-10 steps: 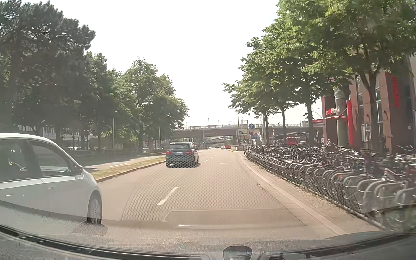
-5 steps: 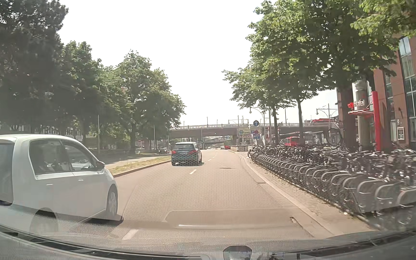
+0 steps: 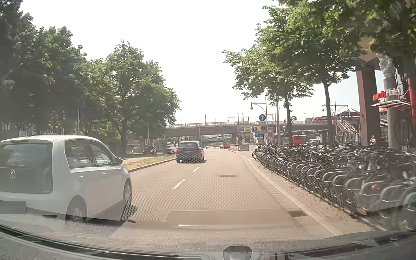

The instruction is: Follow the waypoints while adhering to traffic rules and regulations

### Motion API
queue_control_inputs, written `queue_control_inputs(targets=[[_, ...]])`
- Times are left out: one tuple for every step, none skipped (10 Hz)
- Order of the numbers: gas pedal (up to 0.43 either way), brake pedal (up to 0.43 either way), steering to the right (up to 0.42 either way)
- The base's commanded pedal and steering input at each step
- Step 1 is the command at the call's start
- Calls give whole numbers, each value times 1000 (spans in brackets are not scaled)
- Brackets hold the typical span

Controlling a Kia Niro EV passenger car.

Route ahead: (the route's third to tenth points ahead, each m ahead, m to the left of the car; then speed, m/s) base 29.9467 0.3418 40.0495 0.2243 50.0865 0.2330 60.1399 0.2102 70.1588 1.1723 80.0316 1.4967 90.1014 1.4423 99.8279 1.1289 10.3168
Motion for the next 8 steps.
queue_control_inputs(targets=[[157,0,9],[150,0,10],[150,0,11],[150,0,12],[138,0,12],[138,0,13],[138,0,13],[138,0,13]])
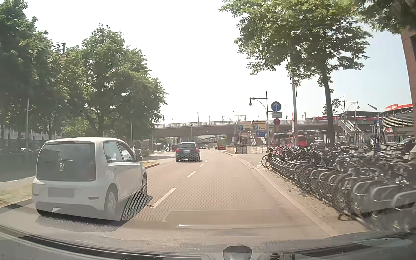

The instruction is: Follow the waypoints while adhering to traffic rules and regulations

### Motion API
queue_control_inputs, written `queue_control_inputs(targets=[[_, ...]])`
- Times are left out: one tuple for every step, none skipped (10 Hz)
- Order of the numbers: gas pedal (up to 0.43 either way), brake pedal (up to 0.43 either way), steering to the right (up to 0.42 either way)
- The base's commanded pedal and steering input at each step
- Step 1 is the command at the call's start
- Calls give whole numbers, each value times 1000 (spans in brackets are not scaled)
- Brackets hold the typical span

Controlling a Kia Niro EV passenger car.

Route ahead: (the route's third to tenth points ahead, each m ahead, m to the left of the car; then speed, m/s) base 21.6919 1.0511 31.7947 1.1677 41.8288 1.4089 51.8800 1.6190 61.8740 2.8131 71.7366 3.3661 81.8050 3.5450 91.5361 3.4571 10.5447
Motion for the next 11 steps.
queue_control_inputs(targets=[[138,0,14],[138,0,14],[138,0,14],[138,0,14],[138,0,14],[138,0,13],[138,0,12],[138,0,11],[138,0,10],[138,0,6],[138,0,5]])
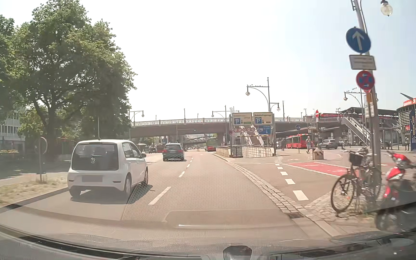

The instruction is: Follow the waypoints while adhering to traffic rules and regulations

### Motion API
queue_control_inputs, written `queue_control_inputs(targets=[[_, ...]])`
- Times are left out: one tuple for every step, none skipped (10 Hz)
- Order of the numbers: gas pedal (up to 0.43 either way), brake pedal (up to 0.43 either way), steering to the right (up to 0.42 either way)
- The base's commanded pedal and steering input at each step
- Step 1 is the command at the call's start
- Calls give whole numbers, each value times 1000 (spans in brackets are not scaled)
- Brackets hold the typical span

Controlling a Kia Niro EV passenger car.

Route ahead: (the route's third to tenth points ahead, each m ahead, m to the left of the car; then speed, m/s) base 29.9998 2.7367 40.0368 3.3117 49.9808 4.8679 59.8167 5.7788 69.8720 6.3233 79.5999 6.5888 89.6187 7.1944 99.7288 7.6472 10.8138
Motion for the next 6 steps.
queue_control_inputs(targets=[[138,0,3],[138,0,1],[138,0,-3],[138,0,-7],[138,0,-10],[138,0,-13]])
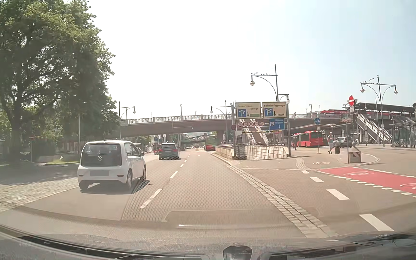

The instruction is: Follow the waypoints while adhering to traffic rules and regulations

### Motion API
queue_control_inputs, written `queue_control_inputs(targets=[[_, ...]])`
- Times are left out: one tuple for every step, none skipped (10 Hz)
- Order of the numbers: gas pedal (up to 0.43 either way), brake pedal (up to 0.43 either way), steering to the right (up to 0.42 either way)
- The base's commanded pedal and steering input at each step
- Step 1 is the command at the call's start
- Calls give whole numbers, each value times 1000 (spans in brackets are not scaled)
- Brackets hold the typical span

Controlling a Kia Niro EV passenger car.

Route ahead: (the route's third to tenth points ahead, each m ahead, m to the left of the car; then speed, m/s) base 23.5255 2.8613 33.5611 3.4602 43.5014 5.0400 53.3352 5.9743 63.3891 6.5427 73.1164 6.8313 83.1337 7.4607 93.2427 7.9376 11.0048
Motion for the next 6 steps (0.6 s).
queue_control_inputs(targets=[[138,0,-15],[138,0,-16],[138,0,-18],[138,0,-20],[138,0,-21],[138,0,-24]])
